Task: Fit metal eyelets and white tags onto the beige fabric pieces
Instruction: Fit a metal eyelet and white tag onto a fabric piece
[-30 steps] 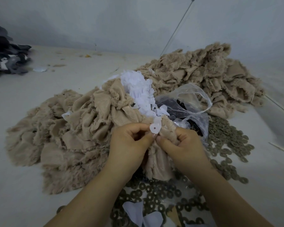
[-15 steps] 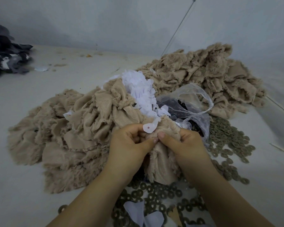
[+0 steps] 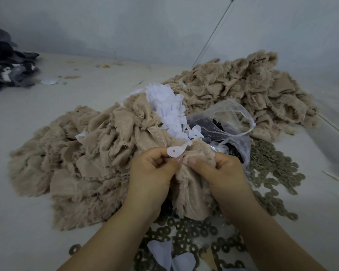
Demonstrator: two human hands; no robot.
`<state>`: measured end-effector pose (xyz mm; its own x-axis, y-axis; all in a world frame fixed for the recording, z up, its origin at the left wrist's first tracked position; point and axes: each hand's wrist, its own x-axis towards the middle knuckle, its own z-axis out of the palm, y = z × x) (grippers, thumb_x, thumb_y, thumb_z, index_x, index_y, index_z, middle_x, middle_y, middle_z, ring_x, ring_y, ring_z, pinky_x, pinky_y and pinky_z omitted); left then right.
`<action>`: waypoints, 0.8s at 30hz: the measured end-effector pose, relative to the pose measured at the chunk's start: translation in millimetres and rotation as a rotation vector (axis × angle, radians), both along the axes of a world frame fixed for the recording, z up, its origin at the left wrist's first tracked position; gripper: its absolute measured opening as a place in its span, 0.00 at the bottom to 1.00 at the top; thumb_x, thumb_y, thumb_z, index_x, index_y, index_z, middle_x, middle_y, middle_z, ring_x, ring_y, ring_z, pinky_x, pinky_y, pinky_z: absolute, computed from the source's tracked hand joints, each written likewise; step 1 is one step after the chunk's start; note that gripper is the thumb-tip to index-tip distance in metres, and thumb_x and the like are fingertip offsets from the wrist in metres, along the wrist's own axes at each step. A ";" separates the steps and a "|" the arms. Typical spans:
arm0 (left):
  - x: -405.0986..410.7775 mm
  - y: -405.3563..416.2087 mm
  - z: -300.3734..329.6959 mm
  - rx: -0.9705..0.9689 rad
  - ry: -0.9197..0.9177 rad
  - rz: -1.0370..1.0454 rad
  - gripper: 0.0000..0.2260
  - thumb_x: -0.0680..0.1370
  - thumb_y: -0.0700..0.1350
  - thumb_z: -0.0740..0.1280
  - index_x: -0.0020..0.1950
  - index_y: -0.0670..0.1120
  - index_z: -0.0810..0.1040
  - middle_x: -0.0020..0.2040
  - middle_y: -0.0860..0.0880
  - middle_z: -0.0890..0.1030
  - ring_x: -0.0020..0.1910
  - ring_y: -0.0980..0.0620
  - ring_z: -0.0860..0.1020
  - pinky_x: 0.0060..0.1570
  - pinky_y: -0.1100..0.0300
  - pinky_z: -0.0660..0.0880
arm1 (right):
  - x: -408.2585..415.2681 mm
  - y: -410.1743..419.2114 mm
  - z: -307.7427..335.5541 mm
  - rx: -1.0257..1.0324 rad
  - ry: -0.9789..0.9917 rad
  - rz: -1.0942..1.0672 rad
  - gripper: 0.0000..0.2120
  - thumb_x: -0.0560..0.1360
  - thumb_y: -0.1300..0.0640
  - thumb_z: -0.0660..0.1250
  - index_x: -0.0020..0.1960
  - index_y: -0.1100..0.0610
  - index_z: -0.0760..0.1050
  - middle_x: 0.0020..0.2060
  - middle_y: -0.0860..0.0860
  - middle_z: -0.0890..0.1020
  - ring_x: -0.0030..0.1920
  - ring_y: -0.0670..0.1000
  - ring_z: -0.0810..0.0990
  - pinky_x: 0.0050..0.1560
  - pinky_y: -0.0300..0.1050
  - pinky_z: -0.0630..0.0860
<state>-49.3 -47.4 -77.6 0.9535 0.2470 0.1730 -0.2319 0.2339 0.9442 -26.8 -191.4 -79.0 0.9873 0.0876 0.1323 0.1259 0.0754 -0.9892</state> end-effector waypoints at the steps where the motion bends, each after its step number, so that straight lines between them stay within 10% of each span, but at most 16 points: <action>1: 0.2 0.3 -0.8 -0.012 0.003 -0.004 0.10 0.76 0.34 0.70 0.45 0.48 0.87 0.44 0.45 0.86 0.45 0.47 0.85 0.43 0.60 0.81 | 0.5 -0.3 -0.6 0.008 0.008 0.001 0.03 0.74 0.61 0.72 0.45 0.58 0.85 0.40 0.56 0.87 0.43 0.57 0.86 0.43 0.49 0.84; 16: 0.2 1.6 -4.2 -0.032 -0.015 -0.050 0.06 0.71 0.36 0.75 0.45 0.46 0.86 0.41 0.42 0.85 0.38 0.50 0.83 0.38 0.63 0.79 | 0.9 -1.1 0.3 0.063 0.058 0.039 0.07 0.76 0.60 0.70 0.47 0.63 0.84 0.42 0.63 0.86 0.45 0.64 0.85 0.46 0.55 0.84; 24: 2.5 1.7 -7.1 0.009 -0.015 -0.008 0.07 0.73 0.33 0.73 0.47 0.43 0.84 0.43 0.41 0.85 0.41 0.48 0.83 0.44 0.60 0.81 | -0.2 -1.3 -1.6 -0.281 -0.237 -0.031 0.22 0.73 0.58 0.74 0.27 0.67 0.68 0.20 0.53 0.70 0.24 0.47 0.67 0.24 0.42 0.64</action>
